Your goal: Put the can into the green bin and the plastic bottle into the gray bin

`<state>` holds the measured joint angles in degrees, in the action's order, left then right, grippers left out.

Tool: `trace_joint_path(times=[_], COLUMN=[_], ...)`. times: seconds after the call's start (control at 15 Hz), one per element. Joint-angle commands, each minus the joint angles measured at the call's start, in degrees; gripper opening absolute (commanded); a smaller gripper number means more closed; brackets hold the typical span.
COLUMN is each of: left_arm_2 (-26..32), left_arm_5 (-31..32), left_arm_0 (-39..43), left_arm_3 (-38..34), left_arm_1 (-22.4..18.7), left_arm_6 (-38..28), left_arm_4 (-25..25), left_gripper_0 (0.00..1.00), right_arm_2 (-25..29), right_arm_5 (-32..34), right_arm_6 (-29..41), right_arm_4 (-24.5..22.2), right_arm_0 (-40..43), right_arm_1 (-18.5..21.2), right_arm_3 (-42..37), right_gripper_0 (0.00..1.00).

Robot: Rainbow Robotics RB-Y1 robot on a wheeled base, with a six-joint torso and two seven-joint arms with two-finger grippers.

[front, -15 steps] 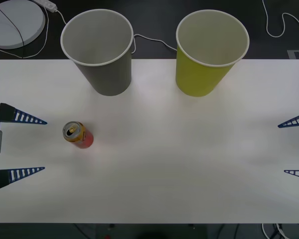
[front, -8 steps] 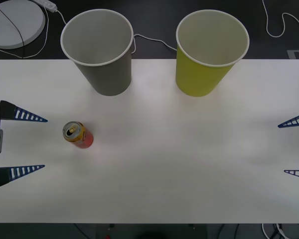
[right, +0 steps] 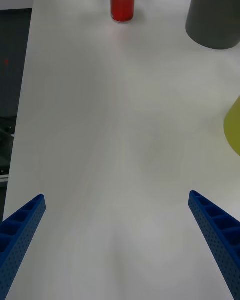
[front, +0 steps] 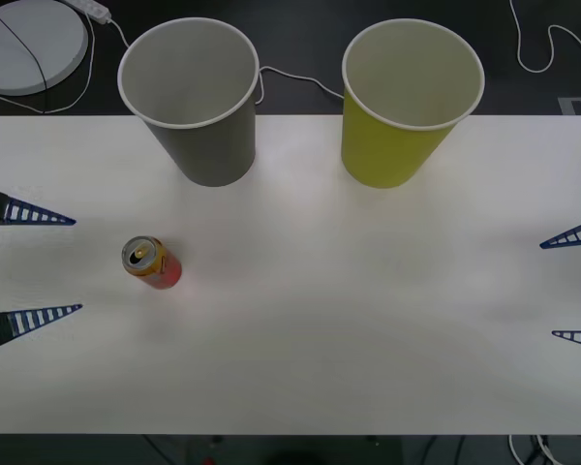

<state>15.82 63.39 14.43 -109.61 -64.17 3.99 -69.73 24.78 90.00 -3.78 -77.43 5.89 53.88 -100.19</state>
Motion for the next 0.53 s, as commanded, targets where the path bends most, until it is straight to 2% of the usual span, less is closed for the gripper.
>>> trace_joint_path(times=[0.07,0.33,0.53], left_arm_2=[-0.09,-0.18,-2.99], left_arm_5=[-0.11,0.42,0.68], left_arm_0=[-0.01,0.07,-0.01], left_arm_3=[2.30,6.08,10.82], left_arm_1=[2.12,7.13,8.97], left_arm_6=[0.76,7.26,13.41], left_arm_4=[1.62,2.32,6.36], left_gripper_0=[1.00,1.00,1.00], right_arm_2=[0.00,0.00,0.00], right_arm_5=[0.00,0.00,0.00], right_arm_6=[0.00,0.00,0.00], right_arm_4=[0.00,0.00,0.00], right_arm_0=[0.00,0.00,0.00], right_arm_1=[0.00,0.00,0.00], right_arm_3=[0.00,0.00,0.00], right_gripper_0=[1.00,1.00,1.00])
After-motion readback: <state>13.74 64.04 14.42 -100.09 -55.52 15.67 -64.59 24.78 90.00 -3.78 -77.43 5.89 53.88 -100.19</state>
